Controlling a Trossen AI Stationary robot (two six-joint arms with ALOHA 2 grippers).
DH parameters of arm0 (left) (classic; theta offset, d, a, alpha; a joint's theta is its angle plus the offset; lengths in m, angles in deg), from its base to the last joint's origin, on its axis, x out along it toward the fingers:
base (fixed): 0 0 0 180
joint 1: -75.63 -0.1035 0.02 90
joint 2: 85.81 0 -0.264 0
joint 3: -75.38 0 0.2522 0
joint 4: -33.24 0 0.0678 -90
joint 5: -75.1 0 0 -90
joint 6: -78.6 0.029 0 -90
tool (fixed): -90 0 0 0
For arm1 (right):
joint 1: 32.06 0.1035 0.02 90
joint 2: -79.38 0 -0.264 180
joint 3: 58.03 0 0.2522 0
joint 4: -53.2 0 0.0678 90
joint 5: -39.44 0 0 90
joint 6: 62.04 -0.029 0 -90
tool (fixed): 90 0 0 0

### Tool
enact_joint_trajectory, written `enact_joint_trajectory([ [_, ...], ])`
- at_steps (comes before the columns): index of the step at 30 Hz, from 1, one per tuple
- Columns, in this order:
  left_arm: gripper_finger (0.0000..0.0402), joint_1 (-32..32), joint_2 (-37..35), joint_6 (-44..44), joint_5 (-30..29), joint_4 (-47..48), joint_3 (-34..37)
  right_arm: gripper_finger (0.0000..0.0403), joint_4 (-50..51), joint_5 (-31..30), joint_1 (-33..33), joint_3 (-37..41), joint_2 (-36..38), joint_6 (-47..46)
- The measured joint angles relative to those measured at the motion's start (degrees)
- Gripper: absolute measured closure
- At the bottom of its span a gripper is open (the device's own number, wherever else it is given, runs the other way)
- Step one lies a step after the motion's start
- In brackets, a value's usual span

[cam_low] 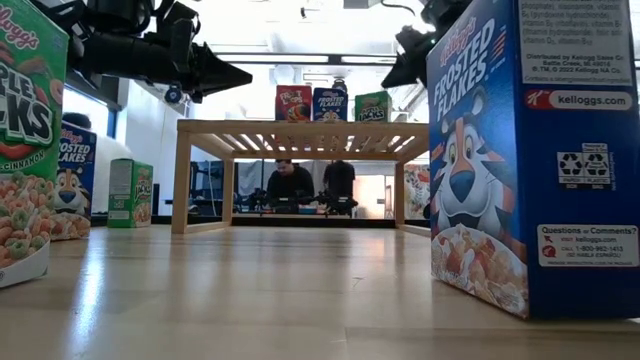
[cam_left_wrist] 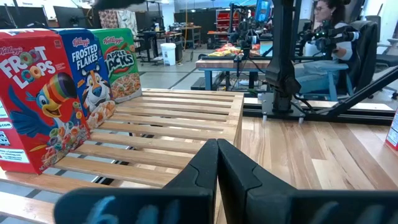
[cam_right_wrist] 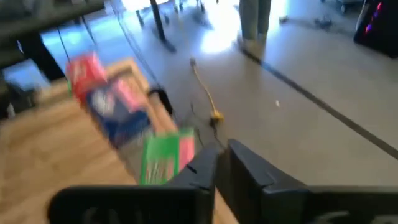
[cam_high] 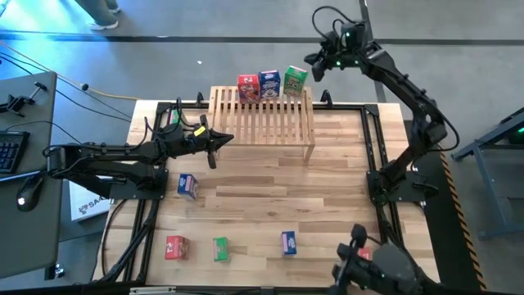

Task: Stack cereal on shelf
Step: Put the middle green cereal box on the shelf

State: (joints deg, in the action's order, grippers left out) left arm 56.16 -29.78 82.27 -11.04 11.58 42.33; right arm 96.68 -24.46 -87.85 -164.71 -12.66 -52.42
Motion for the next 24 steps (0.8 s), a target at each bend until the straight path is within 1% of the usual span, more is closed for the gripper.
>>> enact_joint_trajectory([
  [3,0.0401,0.01,0.00,0.00,0.00,0.02,0.00,0.0304,6.17,-3.21,1.00,0.00,1.54,3.63],
  [6,0.0402,0.00,0.00,0.00,0.01,0.02,0.00,0.0236,10.35,-4.10,2.14,0.00,2.68,6.14],
  [9,0.0401,-0.01,0.00,0.00,0.00,0.02,0.00,0.0175,12.50,-4.20,3.62,0.00,2.73,7.42],
  [12,0.0401,0.01,0.00,0.02,0.00,0.02,0.00,0.0134,11.73,-7.39,5.19,0.00,2.56,7.92],
  [15,0.0402,0.01,0.00,0.02,0.01,0.02,0.00,0.0116,10.14,-11.54,6.59,0.07,2.37,8.49],
  [24,0.0402,0.01,0.00,0.00,0.02,0.01,0.00,0.0112,9.19,-12.38,7.33,0.07,1.67,8.90],
])
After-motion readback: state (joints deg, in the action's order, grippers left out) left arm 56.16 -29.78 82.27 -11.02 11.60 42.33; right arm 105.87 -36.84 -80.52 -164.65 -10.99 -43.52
